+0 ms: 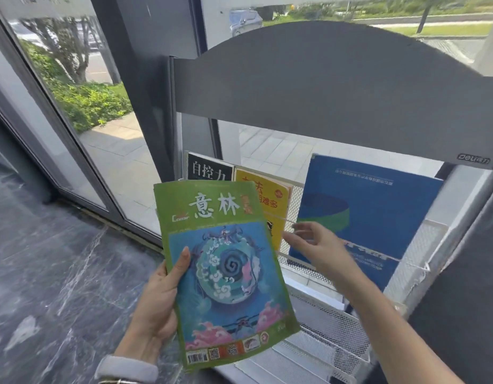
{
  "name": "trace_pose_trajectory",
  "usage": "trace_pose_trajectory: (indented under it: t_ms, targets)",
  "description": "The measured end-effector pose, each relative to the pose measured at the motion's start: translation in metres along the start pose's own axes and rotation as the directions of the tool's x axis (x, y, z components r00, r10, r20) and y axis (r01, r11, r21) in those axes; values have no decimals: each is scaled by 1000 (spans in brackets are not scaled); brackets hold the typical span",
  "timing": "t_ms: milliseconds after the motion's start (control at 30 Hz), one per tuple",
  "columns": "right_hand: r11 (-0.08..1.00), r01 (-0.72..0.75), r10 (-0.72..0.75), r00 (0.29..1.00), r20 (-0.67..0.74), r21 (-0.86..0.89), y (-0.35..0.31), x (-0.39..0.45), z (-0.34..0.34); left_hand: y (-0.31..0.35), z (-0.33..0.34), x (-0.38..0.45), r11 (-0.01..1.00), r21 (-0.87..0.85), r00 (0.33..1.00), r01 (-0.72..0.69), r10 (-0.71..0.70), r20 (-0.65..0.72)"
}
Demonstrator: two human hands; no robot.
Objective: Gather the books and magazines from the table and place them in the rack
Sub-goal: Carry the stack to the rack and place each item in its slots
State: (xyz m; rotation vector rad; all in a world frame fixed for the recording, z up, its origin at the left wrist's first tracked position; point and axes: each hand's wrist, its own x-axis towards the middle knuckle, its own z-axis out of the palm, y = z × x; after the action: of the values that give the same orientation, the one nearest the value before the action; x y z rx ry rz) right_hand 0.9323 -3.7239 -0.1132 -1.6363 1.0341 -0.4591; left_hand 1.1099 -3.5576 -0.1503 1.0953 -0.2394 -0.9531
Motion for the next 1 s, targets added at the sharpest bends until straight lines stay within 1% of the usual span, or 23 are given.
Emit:
trace_pose_trajectory:
  t_ms: [33, 67, 100, 167, 233, 300, 467, 567, 667, 767, 867, 933, 1000]
  targets:
    - [997, -55, 49, 994, 101, 55, -1, 6, 18, 4, -3, 2, 1000, -2, 1000, 5, -5, 18]
    - [989, -91, 75, 987, 141, 116, -2, 11, 34, 9, -6, 4, 1000, 2, 999, 9, -9, 33]
    - [978, -111, 88, 987, 134, 179, -4, 14, 48, 15, -11, 7, 1000, 7, 999, 8, -9, 40]
    - [953, -94, 85, 995, 45, 287, -8, 22, 73, 28, -26, 17, 1000, 16, 999, 7, -8, 46]
    - [943, -81, 94, 995, -26, 323, -10, 29, 96, 38, -46, 29, 999, 46, 999, 22, -24, 30]
    - [931, -79, 104, 993, -51, 358, -14, 35, 123, 50, -75, 47, 995, 84, 998, 46, -48, 31]
    - [915, -97, 143, 986, -90, 391, -17, 56, 191, 79, -154, 105, 973, 176, 983, 148, -165, 85]
    - [915, -71, 135, 982, -134, 398, -10, 74, 227, 90, -186, 143, 963, 215, 968, 161, -196, 156]
    - [902, -40, 136, 972, -194, 429, 1, 85, 250, 87, -207, 169, 956, 237, 951, 174, -225, 211]
    - [906, -13, 136, 956, -262, 424, 25, 94, 269, 68, -226, 191, 956, 233, 935, 180, -240, 260]
    - [904, 15, 125, 946, -300, 426, 52, 108, 283, 40, -244, 211, 954, 243, 929, 176, -243, 279]
    - [907, 51, 109, 930, -350, 419, 76, 120, 288, 20, -255, 227, 961, 234, 936, 146, -211, 281]
    - [912, 88, 95, 905, -416, 400, 95, 128, 287, 3, -266, 241, 970, 219, 954, 109, -164, 252]
